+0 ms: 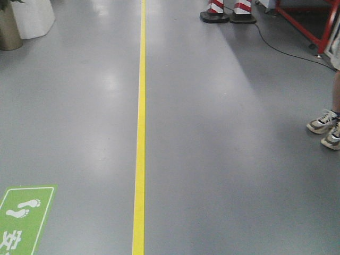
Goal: Move and align brake pads A on conveyor
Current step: 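Drive the base along the yellow line past the striped cones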
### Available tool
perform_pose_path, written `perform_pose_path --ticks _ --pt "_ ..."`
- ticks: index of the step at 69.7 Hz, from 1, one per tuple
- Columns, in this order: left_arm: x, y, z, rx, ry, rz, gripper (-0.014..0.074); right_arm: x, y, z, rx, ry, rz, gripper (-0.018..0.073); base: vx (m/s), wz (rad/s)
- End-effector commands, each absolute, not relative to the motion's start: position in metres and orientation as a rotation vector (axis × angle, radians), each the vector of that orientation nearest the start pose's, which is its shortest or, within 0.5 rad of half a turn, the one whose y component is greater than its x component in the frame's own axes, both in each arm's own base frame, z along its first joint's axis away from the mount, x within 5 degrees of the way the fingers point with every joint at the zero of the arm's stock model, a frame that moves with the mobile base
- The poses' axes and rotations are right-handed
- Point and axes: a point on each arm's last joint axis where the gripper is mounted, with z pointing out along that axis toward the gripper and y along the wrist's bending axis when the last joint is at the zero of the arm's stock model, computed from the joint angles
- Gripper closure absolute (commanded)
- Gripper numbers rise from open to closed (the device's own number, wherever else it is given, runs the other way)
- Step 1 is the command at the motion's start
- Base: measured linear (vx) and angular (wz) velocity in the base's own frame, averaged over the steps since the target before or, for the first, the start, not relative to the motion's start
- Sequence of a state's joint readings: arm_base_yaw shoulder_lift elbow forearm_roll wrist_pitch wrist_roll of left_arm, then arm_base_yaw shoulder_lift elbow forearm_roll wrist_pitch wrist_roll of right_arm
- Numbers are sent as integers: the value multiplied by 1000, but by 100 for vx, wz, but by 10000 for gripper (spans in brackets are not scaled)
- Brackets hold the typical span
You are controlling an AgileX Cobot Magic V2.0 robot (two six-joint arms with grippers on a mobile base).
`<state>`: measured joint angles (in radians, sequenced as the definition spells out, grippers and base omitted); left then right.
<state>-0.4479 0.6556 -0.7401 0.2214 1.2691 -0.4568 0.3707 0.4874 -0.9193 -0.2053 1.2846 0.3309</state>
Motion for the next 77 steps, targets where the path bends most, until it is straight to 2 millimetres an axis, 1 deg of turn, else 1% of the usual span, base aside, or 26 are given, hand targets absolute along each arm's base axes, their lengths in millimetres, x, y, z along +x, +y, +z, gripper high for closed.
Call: perform_pose_path --ticks 1,17,35,77 --pt "86 -19 321 0 2574 -19 603 44 -4 377 -13 2294 67 560 28 17" --pt "86 -19 321 0 2574 -19 603 44 -4 377 -13 2294 67 560 36 13" --pt "86 -19 321 0 2574 -19 603 44 -4 377 -13 2294 67 560 50 3" --pt "86 -19 321 0 2574 -19 603 44 -4 377 -13 2294 67 560 68 0"
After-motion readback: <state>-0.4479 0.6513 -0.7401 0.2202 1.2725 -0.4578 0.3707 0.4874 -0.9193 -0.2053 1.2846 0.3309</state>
